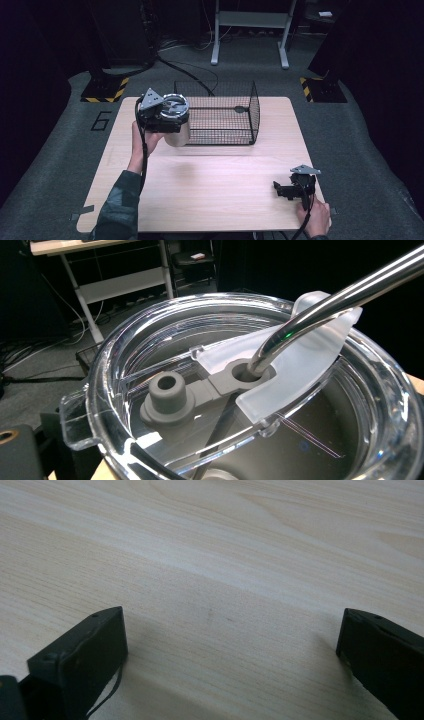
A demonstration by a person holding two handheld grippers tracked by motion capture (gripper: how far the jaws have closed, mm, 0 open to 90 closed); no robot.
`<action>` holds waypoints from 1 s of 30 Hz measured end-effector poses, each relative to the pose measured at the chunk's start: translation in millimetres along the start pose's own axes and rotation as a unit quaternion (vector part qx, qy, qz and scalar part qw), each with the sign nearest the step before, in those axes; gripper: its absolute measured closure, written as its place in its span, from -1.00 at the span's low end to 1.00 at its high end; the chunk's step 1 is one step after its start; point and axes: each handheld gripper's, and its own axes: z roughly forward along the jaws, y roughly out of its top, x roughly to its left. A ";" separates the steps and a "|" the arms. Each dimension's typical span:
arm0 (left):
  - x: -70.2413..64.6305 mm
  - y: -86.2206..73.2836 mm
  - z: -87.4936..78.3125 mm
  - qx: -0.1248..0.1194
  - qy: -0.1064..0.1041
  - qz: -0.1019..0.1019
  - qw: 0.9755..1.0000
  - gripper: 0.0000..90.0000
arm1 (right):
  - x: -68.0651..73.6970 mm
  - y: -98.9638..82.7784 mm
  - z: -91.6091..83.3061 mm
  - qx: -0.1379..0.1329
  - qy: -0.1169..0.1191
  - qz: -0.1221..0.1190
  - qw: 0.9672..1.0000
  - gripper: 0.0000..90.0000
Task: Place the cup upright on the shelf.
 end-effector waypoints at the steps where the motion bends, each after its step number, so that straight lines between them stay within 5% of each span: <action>1: -0.1 2.7 3.5 0.000 0.001 0.000 1.000 -0.92 | 0.0 0.0 0.0 0.000 0.000 0.000 1.000 -1.00; 30: 5.4 36.0 62.6 -0.013 0.015 -0.002 1.000 -0.92 | 0.0 0.0 0.0 0.000 0.000 0.000 1.000 -1.00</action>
